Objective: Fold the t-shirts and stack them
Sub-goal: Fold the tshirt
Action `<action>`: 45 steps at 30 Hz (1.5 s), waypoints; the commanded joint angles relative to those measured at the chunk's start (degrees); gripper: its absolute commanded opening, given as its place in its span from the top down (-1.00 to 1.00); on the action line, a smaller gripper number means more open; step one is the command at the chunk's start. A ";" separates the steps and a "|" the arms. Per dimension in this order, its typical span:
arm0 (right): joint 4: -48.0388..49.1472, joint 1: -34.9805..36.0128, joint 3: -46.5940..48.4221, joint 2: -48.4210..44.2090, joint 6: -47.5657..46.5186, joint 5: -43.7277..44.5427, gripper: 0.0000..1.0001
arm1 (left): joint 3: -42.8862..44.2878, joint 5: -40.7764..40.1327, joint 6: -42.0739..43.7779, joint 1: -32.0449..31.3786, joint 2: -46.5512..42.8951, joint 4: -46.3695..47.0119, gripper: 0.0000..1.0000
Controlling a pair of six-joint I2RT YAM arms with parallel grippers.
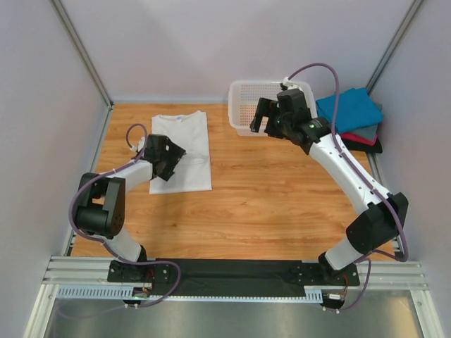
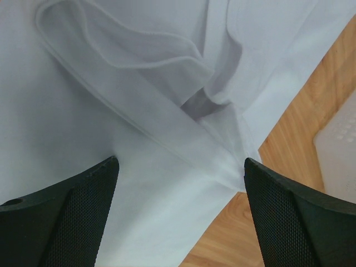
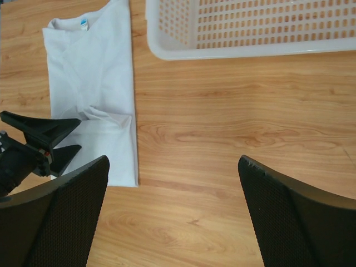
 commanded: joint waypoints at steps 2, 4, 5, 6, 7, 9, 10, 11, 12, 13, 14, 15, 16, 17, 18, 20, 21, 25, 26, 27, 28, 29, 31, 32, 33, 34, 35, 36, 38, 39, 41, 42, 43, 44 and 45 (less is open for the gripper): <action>-1.07 -1.16 -2.27 -3.11 -0.98 -0.24 -1.00 | 4.90 -1.27 -1.32 -0.24 1.77 3.63 -0.99; -1.42 -1.25 -2.36 -2.85 -0.80 0.37 -1.00 | 5.96 -1.36 -1.32 -0.16 3.09 3.90 -0.99; -1.86 -1.25 -1.75 -2.59 -0.71 0.46 -1.00 | 6.40 -1.27 -1.32 -0.24 3.53 3.90 -0.99; -2.73 -1.25 -1.31 -1.80 -0.36 0.46 -1.00 | 6.75 -1.09 -1.24 -0.24 4.06 3.98 -0.99; -3.00 -1.25 -0.96 -1.53 -0.10 -0.06 -1.00 | 7.45 -1.01 -1.15 -0.24 4.93 4.07 -0.99; -2.92 -1.25 -0.26 -0.83 0.34 -0.85 -1.00 | 8.07 -1.00 -1.23 -0.24 5.99 3.90 -0.99; -2.92 -1.25 -0.08 -0.65 0.43 -1.38 -1.00 | 8.68 -1.27 -1.32 -0.16 6.78 3.81 -0.99; -3.00 -1.16 0.44 -0.39 0.52 -1.38 -1.00 | 8.86 -1.27 -1.50 -0.24 7.05 3.63 -0.99; -3.09 -1.25 0.80 -0.04 0.52 -1.47 -1.00 | 9.13 -1.27 -1.50 -0.16 7.23 3.55 -0.99; -3.09 -1.25 1.06 0.05 0.52 -1.47 -1.00 | 9.56 -1.35 -1.41 -0.16 7.58 3.55 -0.99; -3.18 -1.25 1.24 0.14 0.43 -1.47 -1.00 | 9.83 -1.36 -1.32 -0.16 7.58 3.37 -0.99; -3.27 -1.25 1.50 0.23 0.43 -1.39 -1.00 | 10.18 -1.18 -1.15 -0.16 7.58 3.02 -0.99; -3.35 -1.25 1.68 0.31 0.26 -1.47 -1.00 | 10.97 -1.09 -0.80 -0.24 7.23 2.58 -0.99; -3.53 -1.25 1.94 0.40 0.25 -1.47 -1.00 | 11.32 -0.92 -0.27 -0.24 6.88 1.36 -0.99; -3.36 -1.25 1.77 0.40 0.25 -1.56 -1.00 | 11.50 -0.92 -0.01 -0.24 6.27 1.09 -0.99; -3.09 -1.25 1.59 0.66 0.52 -1.73 -1.00 | 10.72 -1.09 0.08 -0.24 4.69 1.26 -0.99; -3.18 -1.25 1.50 0.93 0.52 -1.91 -1.00 | 10.45 -1.44 0.17 -0.24 4.16 1.17 -0.99; -3.62 -1.25 1.77 2.07 1.66 -3.66 -1.00 | 9.66 -1.36 0.35 -0.24 1.79 -1.46 -0.99; -3.53 -1.33 1.77 2.33 1.84 -3.84 -1.00 | 9.31 -1.27 0.09 -0.24 1.34 -2.33 -0.99; -3.71 -1.25 1.68 2.42 1.84 -3.93 -1.00 | 8.96 -1.09 -0.18 -0.24 0.90 -2.78 -0.99; -3.62 -1.25 1.77 2.42 2.01 -4.28 -1.00 | 7.82 -1.09 -0.53 -0.24 -0.14 -3.22 -0.99; -3.71 -1.25 1.77 2.60 2.10 -4.46 -1.00 | 7.20 -1.09 -0.79 -0.24 -0.68 -3.40 -0.99; -3.62 -1.25 1.59 2.69 2.19 -4.72 -1.00 | 5.71 -2.32 -1.32 -0.24 -1.82 -4.01 -0.99; -3.71 -1.25 1.50 2.86 2.10 -4.72 -1.00 | 5.35 -2.76 -1.41 -0.24 -2.00 -4.01 -0.99; -3.79 -1.25 1.50 2.86 2.10 -4.81 -1.00 | 5.09 -3.72 -1.41 -0.24 -2.09 -4.27 -0.99; -3.71 -1.25 1.50 2.95 2.19 -4.99 -1.00 | 5.00 -3.90 -1.41 -0.24 -1.83 -4.63 -0.99; -3.88 -1.25 1.50 3.04 2.19 -4.99 -1.00 | 5.09 -3.90 -1.32 -0.24 -1.56 -4.89 -0.99; -3.88 -1.33 1.50 3.04 2.19 -5.08 -1.00 | 5.17 -3.99 -1.06 -0.24 -1.13 -4.81 -0.99; -4.23 -1.25 1.42 3.04 2.19 -4.81 -1.00 | 5.44 -3.82 -0.88 -0.16 0.19 -4.02 -0.99; -4.32 -1.25 1.59 3.13 2.36 -4.64 -1.00 | 5.53 -3.82 -0.71 -0.07 0.72 -3.67 -0.99; -4.58 -1.33 1.59 3.21 2.54 -4.20 -1.00 | 6.14 -3.73 -0.36 0.28 2.39 -3.14 -0.99; -4.59 -1.25 1.68 3.21 2.54 -4.11 -1.00 | 6.40 -3.47 -0.18 0.54 3.00 -2.87 -0.99; -4.67 -1.25 1.68 3.13 2.63 -4.11 -1.00 | 7.01 -3.38 -0.01 0.72 3.88 -2.78 -0.99; -4.59 -1.25 1.77 2.95 2.63 -4.11 -1.00 | 7.37 -3.38 0.17 1.07 4.24 -2.70 -0.99; -4.59 -1.25 1.77 3.12 2.63 -4.02 -1.00 | 8.16 -3.38 0.43 1.16 4.68 -2.69 -0.99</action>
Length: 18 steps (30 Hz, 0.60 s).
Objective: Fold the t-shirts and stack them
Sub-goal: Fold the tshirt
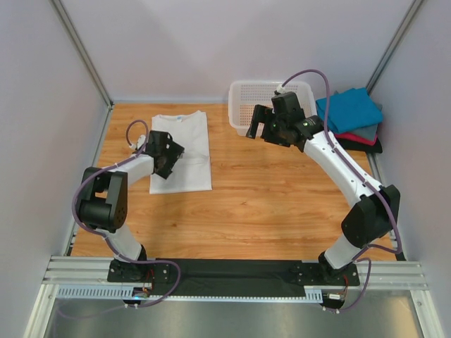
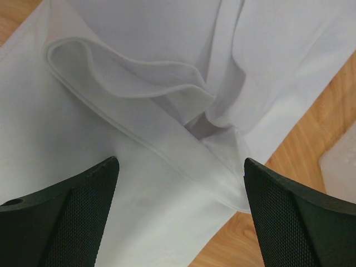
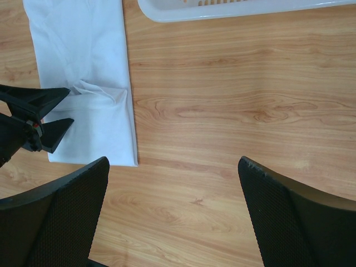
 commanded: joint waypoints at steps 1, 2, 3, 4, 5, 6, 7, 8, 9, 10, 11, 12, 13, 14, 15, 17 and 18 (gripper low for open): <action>-0.17 0.20 2.03 0.40 0.49 0.81 -1.00 | 3.18 -0.60 1.37 0.94 1.99 0.61 -0.99; -0.26 0.20 2.03 0.39 0.40 0.90 -1.00 | 3.53 -0.60 1.64 1.03 2.26 0.60 -0.99; -0.35 0.20 2.03 0.31 0.40 1.07 -1.00 | 3.88 -0.78 1.73 1.03 2.43 0.60 -0.99; -0.35 0.28 2.03 0.39 0.31 1.16 -1.00 | 3.89 -0.86 1.90 1.03 2.52 0.95 -0.99; -0.52 0.20 2.03 0.39 0.40 1.25 -1.00 | 3.89 -0.95 1.99 1.03 2.44 1.39 -0.99; -0.52 0.20 1.94 0.31 0.40 1.34 -1.00 | 3.89 -1.13 2.17 1.03 2.61 1.74 -0.99; -0.52 0.20 1.94 0.39 0.40 1.34 -1.00 | 4.06 -1.22 2.25 1.03 2.52 2.18 -0.99; -0.52 0.20 1.94 0.48 0.49 1.25 -1.00 | 4.15 -1.48 2.43 1.03 2.70 2.44 -0.99; -0.44 0.20 1.85 0.57 0.49 1.25 -1.00 | 4.50 -1.65 2.43 1.03 2.87 2.53 -0.99; -0.43 0.20 1.85 0.66 0.40 1.25 -1.00 | 4.67 -1.74 2.52 1.12 3.05 2.80 -0.99; -0.52 0.20 1.85 0.83 0.40 1.16 -1.00 | 4.94 -1.83 2.69 1.12 3.22 2.97 -0.99; -0.44 0.20 1.85 0.83 0.49 1.16 -1.00 | 5.46 -2.01 3.04 1.12 3.75 3.06 -0.99; -0.52 0.20 1.85 0.92 0.40 1.16 -1.00 | 5.64 -2.18 3.13 1.12 4.01 3.06 -0.99; -0.78 0.20 1.94 1.10 0.40 1.16 -1.00 | 5.99 -2.18 3.22 1.21 4.36 3.15 -0.99; -0.96 0.20 2.03 1.18 0.40 1.16 -1.00 | 6.34 -2.36 3.40 1.21 4.98 3.15 -0.99; -1.66 0.20 2.20 1.10 0.31 1.42 -1.00 | 6.61 -2.45 3.57 1.47 5.60 3.76 -0.99; -1.84 0.11 2.21 1.01 0.22 1.77 -1.00 | 6.78 -2.45 3.49 1.56 6.03 3.77 -0.99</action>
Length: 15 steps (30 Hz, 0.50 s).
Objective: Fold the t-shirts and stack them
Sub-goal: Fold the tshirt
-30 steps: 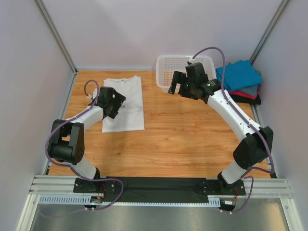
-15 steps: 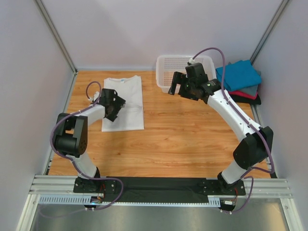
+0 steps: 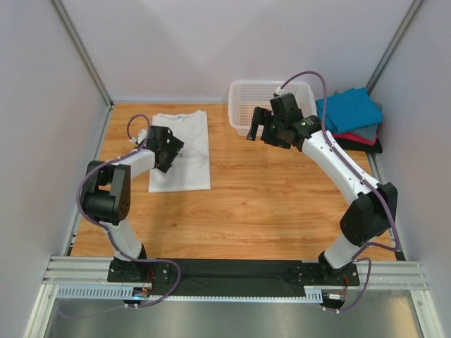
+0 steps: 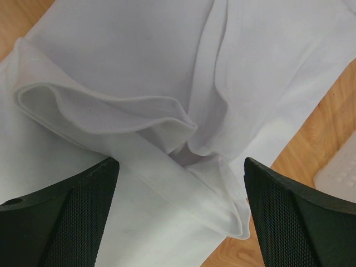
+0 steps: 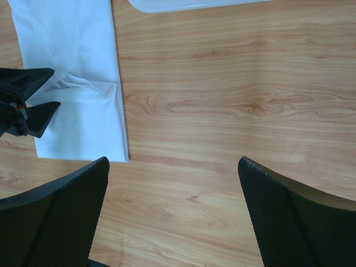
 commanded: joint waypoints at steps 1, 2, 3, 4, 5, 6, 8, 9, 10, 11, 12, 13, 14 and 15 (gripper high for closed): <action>-0.66 0.11 2.18 -0.21 0.14 1.67 -1.00 | 2.33 -1.29 1.19 0.99 1.18 2.84 -0.99; -0.75 0.11 2.10 -0.39 0.05 2.02 -1.00 | 2.50 -1.29 1.19 1.08 1.36 3.11 -0.99; -0.75 0.02 2.01 -0.74 0.05 2.63 -1.00 | 2.85 -1.46 1.10 1.34 1.62 3.73 -0.99; -0.75 0.02 2.09 -0.74 -0.04 2.72 -1.00 | 3.03 -1.64 1.10 1.43 1.80 3.99 -0.99; -0.66 -0.07 2.10 -0.74 -0.04 2.90 -1.00 | 3.47 -1.73 1.10 1.52 1.98 4.34 -0.99; -0.57 -0.15 2.18 -0.92 -0.04 2.90 -1.00 | 4.17 -1.82 0.93 1.61 2.41 4.43 -0.99; -0.40 -0.24 2.27 -0.74 -0.04 2.64 -1.00 | 4.96 -1.73 0.93 1.70 2.77 5.49 -0.99; -0.31 -0.33 2.27 -0.57 -0.04 2.55 -1.00 | 5.75 -1.73 0.93 1.70 3.20 5.84 -0.99; -0.22 -0.33 2.36 -0.22 0.05 2.37 -1.00 | 6.10 -1.82 0.84 1.70 3.47 6.62 -0.99; -0.22 -0.33 2.36 -0.04 0.13 2.20 -1.00 | 6.63 -1.73 0.67 1.70 3.82 6.63 -0.99; -0.22 -0.33 2.45 0.22 0.13 1.94 -1.00 | 7.50 -1.73 0.49 1.70 4.61 6.63 -0.99; -0.14 -0.33 2.53 0.48 0.22 1.67 -1.00 | 8.03 -1.73 0.23 1.70 5.05 8.11 -0.99; 0.04 -0.33 2.45 0.75 0.31 1.50 -1.00 | 8.82 -1.73 -0.30 1.70 6.19 8.47 -0.99; 0.39 -0.24 2.45 0.84 0.22 1.32 -1.00 | 9.09 -1.82 -0.56 1.70 6.81 9.61 -0.99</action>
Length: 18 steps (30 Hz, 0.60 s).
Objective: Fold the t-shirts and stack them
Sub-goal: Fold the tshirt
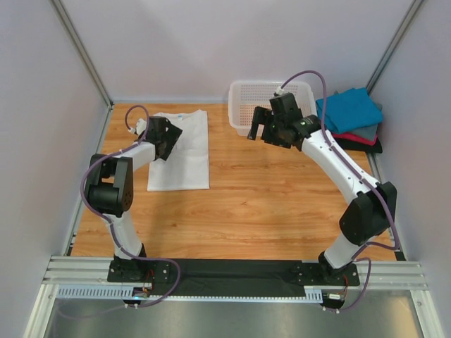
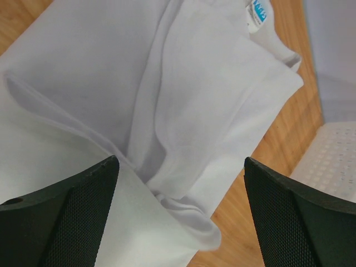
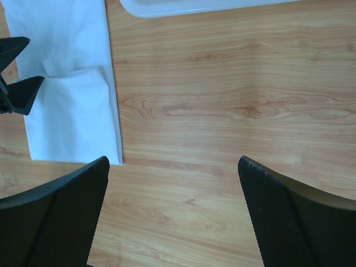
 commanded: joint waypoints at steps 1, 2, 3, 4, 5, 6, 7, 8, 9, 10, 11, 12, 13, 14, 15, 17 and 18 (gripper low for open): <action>0.76 -0.24 2.03 0.81 0.31 -0.52 -1.00 | 2.89 -1.25 -0.91 0.23 2.31 5.51 -0.99; 1.64 -0.24 2.20 1.17 0.22 -0.87 -1.00 | 3.06 -1.07 -1.70 0.23 2.92 6.12 -0.98; 1.82 -0.24 2.47 1.43 0.22 -1.57 -1.00 | 3.50 -0.99 -2.58 0.23 3.88 6.91 -0.97; 2.43 -0.24 2.91 2.04 0.05 -1.92 -1.00 | 3.85 -0.81 -2.68 0.23 4.24 7.88 -0.97; 2.78 -0.24 3.43 2.40 -0.21 -2.45 -1.00 | 4.81 -0.81 -2.50 0.23 4.16 7.80 -0.96; 3.57 -0.33 3.44 2.49 -0.65 -4.54 -1.00 | 5.17 -0.98 -1.28 0.23 3.64 6.93 -0.96; 5.41 -0.24 3.44 2.66 -0.92 -5.35 -1.00 | 5.61 -1.25 -0.40 0.23 2.93 6.40 -0.96; 6.56 -0.16 3.09 2.75 -1.09 -6.48 -1.00 | 6.22 -1.94 0.74 0.23 1.97 5.87 -0.96; 7.70 -0.07 2.48 2.84 -1.44 -9.11 -1.00 | 6.32 -2.30 3.45 0.23 -0.39 4.39 -0.96; 9.80 0.11 2.30 3.19 -1.62 -10.26 -1.00 | 6.49 -2.65 4.95 0.23 -1.72 3.59 -0.96; 10.60 0.37 2.21 3.54 -1.88 -11.32 -1.00 | 6.49 -3.52 7.06 0.23 -4.95 2.80 -0.96; 11.22 1.33 2.38 4.41 -2.32 -12.64 -1.00 | 6.41 -4.06 8.99 0.32 -6.81 0.44 -0.96; 12.18 2.03 2.56 4.77 -2.59 -12.82 -1.00 | 6.23 -4.67 13.10 0.41 -8.66 -0.63 -0.97; 12.45 2.65 2.73 5.30 -2.85 -12.91 -1.00 | 5.62 -5.37 15.06 0.58 -10.59 -1.77 -0.98; 12.72 4.31 2.91 5.82 -3.20 -12.91 -1.00 | 5.27 -5.55 17.08 1.02 -14.44 -4.22 -0.99; 13.07 5.99 3.44 7.75 -2.94 -12.82 -1.00 | 4.13 -6.25 21.83 1.72 -19.63 -7.91 -0.99; 13.07 7.30 3.61 9.33 -2.07 -12.56 -0.98 | 3.42 -6.43 22.54 2.60 -21.23 -12.28 -0.99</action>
